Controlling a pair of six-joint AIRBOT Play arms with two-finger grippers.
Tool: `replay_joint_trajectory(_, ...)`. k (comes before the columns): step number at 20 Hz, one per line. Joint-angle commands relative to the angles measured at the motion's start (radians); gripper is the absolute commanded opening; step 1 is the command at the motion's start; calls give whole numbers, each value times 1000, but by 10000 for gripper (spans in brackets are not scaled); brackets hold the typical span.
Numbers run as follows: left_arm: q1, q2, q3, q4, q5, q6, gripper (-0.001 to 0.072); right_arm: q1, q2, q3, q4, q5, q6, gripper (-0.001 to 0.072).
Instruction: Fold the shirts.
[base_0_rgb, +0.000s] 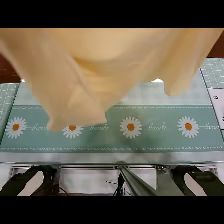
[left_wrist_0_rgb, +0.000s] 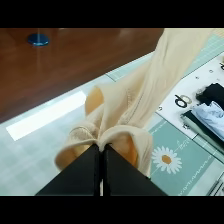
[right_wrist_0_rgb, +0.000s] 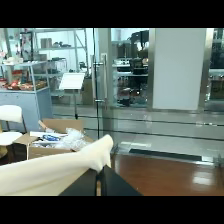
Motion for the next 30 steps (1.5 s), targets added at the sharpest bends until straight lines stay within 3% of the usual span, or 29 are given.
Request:
replay_joint_trajectory(1, 1, 69, -14, 52, -62, -80, 16, -1, 11, 23, -68, 12, 24, 27)
replay_joint_trajectory(6, 0, 73, -191, 51, -47, -86, 17, 0, -158, 23, 15, -23, 3, 27)
replay_joint_trajectory(10, -11, 34, -429, 52, 77, 9, 18, 0, -396, 23, 103, -61, -51, 28)
replay_joint_trajectory(14, -113, -78, -682, 52, 257, 105, 18, 14, -625, 23, 256, -16, -61, 28)
replay_joint_trajectory(18, -177, -268, -830, 53, 346, 238, 18, 73, -813, 23, 197, 35, -58, 28)
replay_joint_trajectory(23, -162, -471, -840, 70, 345, 245, 18, 87, -953, 23, 181, 141, -5, 30)
replay_joint_trajectory(24, -162, -487, -840, 70, 345, 245, 18, 83, -951, 23, 185, 150, -5, 105)
replay_joint_trajectory(25, -162, -494, -840, 70, 346, 246, 18, 74, -938, 23, 203, 156, -11, 317)
replay_joint_trajectory(26, -161, -495, -840, 70, 346, 257, 18, 53, -910, 23, 227, 177, -45, 440)
replay_joint_trajectory(28, -153, -493, -840, 70, 343, 264, 19, -14, -823, 23, 190, 254, -71, 437)
replay_joint_trajectory(30, -146, -493, -840, 71, 343, 264, 18, -103, -720, 23, 2, 394, -59, 429)
